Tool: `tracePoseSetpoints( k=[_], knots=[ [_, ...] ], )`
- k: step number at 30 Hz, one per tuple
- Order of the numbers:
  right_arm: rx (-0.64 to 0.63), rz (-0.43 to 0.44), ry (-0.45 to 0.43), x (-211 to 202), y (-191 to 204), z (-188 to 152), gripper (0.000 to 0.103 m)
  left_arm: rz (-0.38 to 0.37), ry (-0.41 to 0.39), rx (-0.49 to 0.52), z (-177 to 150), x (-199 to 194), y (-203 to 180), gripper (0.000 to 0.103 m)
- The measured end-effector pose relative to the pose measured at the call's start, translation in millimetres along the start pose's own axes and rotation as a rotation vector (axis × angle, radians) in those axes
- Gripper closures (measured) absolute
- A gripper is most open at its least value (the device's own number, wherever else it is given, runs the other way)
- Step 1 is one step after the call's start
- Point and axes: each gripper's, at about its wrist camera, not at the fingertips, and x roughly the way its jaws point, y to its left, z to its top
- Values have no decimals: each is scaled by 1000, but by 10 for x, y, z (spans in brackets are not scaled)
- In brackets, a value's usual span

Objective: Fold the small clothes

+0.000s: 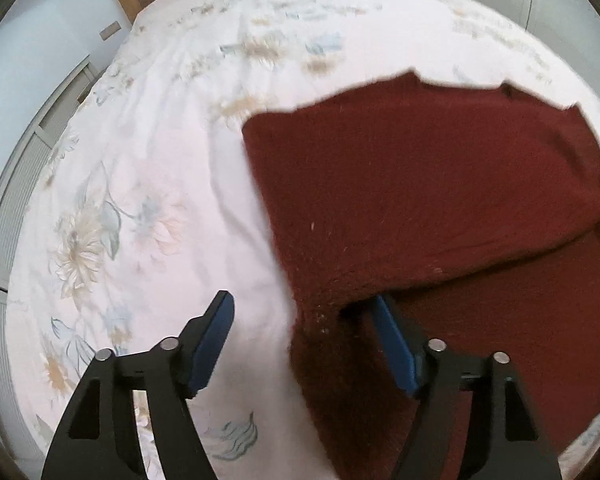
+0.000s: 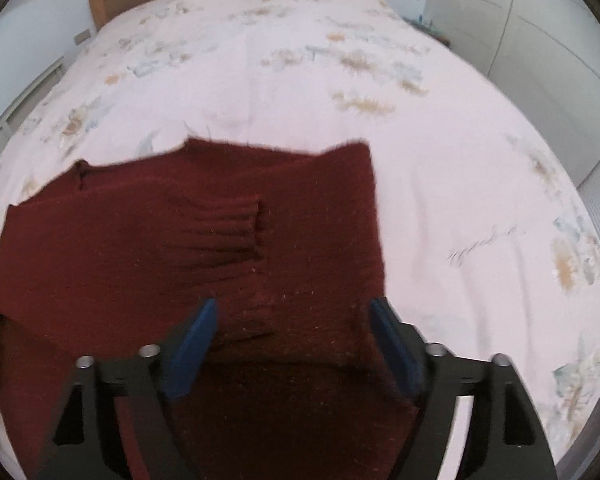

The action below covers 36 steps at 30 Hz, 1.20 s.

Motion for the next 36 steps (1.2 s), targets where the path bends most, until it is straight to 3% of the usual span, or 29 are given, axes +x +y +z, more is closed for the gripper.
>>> tracePoseSetpoints(
  k=[3,4,6,12,18,22,26,30,36],
  knots=[
    [-50,19,-38,-198,126,58,15,-55,-28,-34,111,-187,-10,4],
    [-69,24,-47,-240,186,76,13,-65,-40,-40,153,-230,-33,1],
    [-114,40,-68,-320,367,124,0,-85,-68,-54,256,-301,-110,1],
    [-182,66,-70,-190,908,194,0,-99,-118,-57,529,-104,-427,1],
    [-224,65,-25,227,1193,-6,0,-76,-42,-48,456,420,-669,1],
    [-223,13,15,482,1026,-164,0,-61,-40,-28,307,549,-635,1],
    [-131,16,11,503,615,-191,0,-12,-59,-24,219,537,-422,1],
    [-60,55,23,536,311,-221,0,-83,-37,-96,123,617,-122,1],
    [-71,81,21,344,345,-156,0,-96,-18,-101,130,595,-98,1]
  ],
)
